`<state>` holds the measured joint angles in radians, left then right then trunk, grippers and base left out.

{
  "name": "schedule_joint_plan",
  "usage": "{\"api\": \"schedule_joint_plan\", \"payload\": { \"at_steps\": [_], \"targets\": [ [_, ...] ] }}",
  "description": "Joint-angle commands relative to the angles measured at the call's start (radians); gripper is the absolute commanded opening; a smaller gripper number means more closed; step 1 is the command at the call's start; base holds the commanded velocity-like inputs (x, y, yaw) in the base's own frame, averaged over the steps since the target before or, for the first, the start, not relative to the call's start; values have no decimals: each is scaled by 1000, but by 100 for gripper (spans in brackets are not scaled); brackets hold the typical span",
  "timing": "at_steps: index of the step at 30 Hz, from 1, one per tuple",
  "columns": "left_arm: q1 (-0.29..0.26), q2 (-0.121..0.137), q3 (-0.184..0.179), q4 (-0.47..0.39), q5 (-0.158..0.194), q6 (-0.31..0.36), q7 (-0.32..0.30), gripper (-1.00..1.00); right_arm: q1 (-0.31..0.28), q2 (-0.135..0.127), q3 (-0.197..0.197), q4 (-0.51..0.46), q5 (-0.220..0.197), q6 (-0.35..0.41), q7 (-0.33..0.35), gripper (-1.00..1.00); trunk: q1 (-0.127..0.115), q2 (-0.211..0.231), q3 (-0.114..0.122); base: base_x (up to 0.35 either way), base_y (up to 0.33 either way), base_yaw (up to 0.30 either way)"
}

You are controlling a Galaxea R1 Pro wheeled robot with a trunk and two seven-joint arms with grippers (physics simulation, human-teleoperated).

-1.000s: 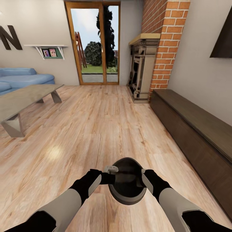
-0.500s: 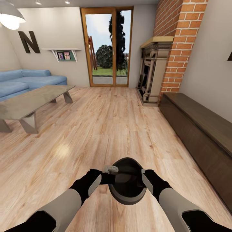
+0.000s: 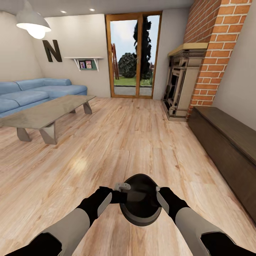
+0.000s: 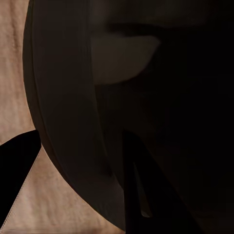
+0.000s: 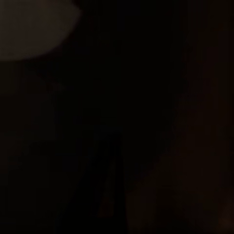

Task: Place each of the two pumpkins and all three candles from the living room inside a cabinet in the living room (use any cabinet), then make sure every cabinet is closed, and position the cauldron so it is next to a table in the living room.

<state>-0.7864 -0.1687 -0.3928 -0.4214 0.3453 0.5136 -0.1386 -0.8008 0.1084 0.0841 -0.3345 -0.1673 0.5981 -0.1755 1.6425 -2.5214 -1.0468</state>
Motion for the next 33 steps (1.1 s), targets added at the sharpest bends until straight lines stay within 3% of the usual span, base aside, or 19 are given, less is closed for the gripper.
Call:
{"api": "schedule_joint_plan", "payload": {
  "at_steps": [1,33],
  "targets": [
    [-2,5,-14,-2,-14,2,2,-100,0,-1,37,1,-55,0,-7,-100,0,0,0,0,0,203],
    [-2,5,-14,-2,-14,2,2,-100,0,-1,37,0,-55,0,-6,-100,0,0,41,0,0,197]
  ]
}}
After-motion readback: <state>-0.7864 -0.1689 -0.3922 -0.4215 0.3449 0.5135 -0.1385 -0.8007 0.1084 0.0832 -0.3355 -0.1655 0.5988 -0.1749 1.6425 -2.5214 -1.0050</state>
